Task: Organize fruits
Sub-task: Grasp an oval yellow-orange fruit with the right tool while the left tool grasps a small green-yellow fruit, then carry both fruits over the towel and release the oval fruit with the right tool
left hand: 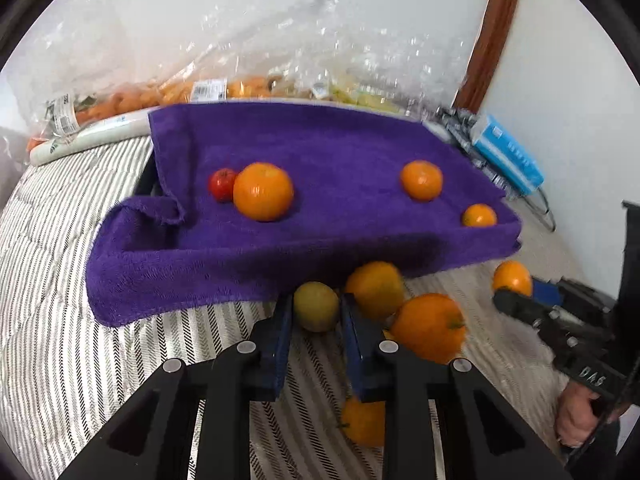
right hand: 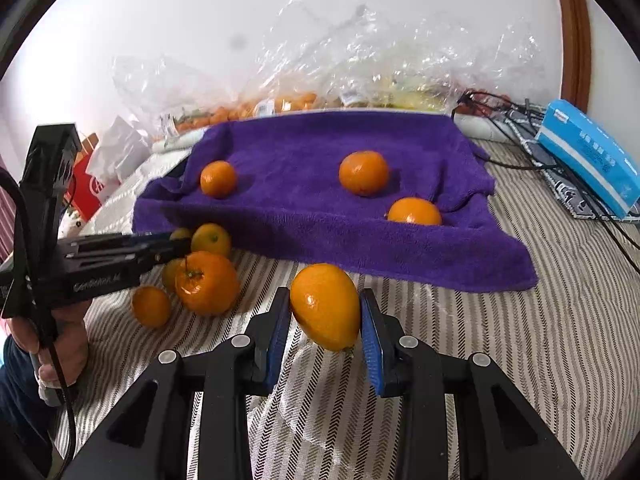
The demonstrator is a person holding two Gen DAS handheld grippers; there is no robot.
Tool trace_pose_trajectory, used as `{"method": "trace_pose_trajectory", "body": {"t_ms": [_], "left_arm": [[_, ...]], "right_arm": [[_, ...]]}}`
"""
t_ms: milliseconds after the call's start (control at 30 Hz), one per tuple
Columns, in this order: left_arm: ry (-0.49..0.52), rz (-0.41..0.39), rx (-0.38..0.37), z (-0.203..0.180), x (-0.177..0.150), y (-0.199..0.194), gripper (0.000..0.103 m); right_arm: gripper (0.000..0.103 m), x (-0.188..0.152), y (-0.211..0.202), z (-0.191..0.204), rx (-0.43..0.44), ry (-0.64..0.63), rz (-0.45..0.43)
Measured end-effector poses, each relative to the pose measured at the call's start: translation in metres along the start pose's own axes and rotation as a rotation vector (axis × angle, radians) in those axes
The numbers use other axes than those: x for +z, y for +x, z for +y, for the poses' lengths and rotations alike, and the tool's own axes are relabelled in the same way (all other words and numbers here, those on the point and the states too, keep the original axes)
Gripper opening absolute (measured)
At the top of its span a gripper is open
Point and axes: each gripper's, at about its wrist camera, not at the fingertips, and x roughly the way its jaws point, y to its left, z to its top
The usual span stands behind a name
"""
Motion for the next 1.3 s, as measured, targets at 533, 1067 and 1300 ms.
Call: {"method": "trace_pose_trajectory", "body": {"t_ms": [533,1067,1300], "left_arm": [[-0.057,-0.157,-0.041,0.006,0.007,-0.032,0.023],[-0.040,-0.221,0.002,0.001,0.008,-0.049,0.023],[-0.031,-0.289,0.114,0.004,0.022,-0.076,0.023]], "right_arm": [[0.034,-0.001,-0.011,-0.004,0.057,0.036,-0.064],[0.034,0.008,-0.030,-0.003,0.015,0.040,-0.121],[0.034,0.037,-0.048,0.016,0.021,-0.070,-0.171]]}}
